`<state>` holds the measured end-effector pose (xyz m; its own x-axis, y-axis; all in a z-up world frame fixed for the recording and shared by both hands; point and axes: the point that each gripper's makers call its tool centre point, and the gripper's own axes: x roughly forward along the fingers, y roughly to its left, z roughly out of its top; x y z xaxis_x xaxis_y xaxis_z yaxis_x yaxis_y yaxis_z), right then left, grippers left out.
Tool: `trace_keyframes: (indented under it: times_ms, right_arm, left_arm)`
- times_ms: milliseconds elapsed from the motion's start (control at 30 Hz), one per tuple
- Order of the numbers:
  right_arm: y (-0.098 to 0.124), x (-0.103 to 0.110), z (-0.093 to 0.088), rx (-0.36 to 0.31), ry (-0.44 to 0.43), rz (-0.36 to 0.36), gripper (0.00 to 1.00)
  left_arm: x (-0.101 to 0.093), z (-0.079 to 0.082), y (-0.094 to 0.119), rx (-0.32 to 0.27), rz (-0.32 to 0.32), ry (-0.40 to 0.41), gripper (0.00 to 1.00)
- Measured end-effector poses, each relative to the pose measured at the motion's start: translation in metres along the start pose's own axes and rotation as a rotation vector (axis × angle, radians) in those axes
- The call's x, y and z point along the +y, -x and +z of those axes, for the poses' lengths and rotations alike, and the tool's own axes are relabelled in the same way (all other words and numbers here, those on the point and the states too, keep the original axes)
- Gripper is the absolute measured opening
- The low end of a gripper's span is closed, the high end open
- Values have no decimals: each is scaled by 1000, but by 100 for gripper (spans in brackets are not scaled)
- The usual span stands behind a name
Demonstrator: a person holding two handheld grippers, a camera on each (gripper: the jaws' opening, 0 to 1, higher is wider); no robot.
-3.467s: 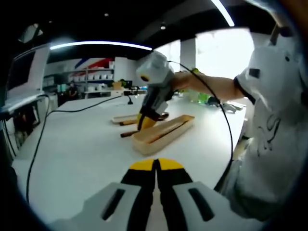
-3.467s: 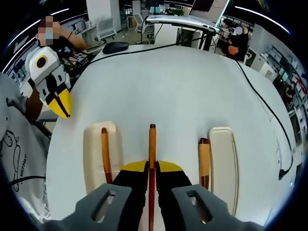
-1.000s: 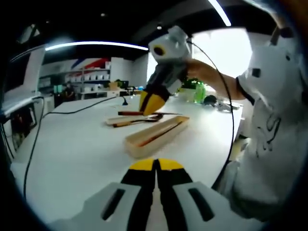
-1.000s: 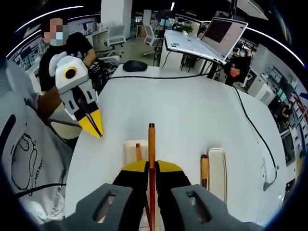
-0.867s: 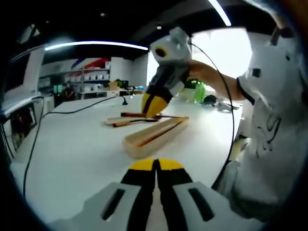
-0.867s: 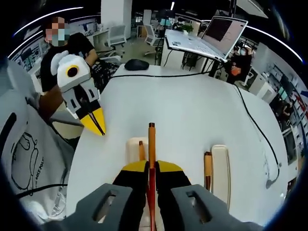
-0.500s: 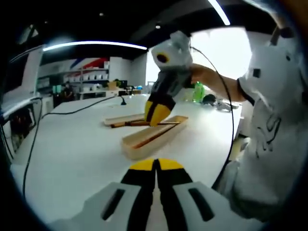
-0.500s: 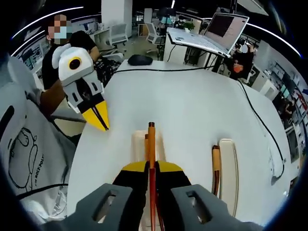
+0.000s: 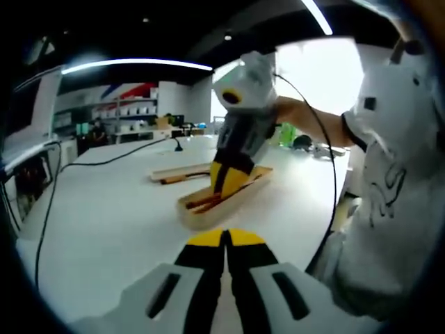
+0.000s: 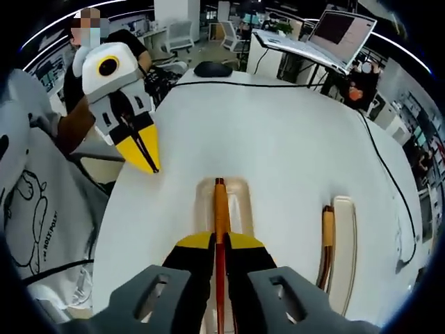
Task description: Arrange the utensils inside the cutlery case until each visible utensil rests in its matching compartment.
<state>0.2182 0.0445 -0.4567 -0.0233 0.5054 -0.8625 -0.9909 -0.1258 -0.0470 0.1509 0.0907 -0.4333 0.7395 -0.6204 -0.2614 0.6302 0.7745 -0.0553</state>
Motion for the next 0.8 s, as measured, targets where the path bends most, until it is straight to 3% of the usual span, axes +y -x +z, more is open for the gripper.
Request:
trace_keyframes:
  times_ms: [133,400,567,667,800]
  right_arm:
    - [-2,0,-2,13,5,4,5]
    - [4,-3,-5,-21,-13,-11,12]
    - [18,-6,2,-131,-68,-45,11]
    - [27,-8,-4,-162,-85,-78,11]
    - [48,-20,-3,-307,-184,-169,8]
  left_arm:
    - [0,1,0,1,-2,-1,0]
    - [-4,1,-5,14,-15,-15,0]
    - [-9,3,-11,14,-30,-18,0]
    - [-13,6,-16,14,-47,-28,0]
    - [-16,9,-23,15,-66,-41,0]
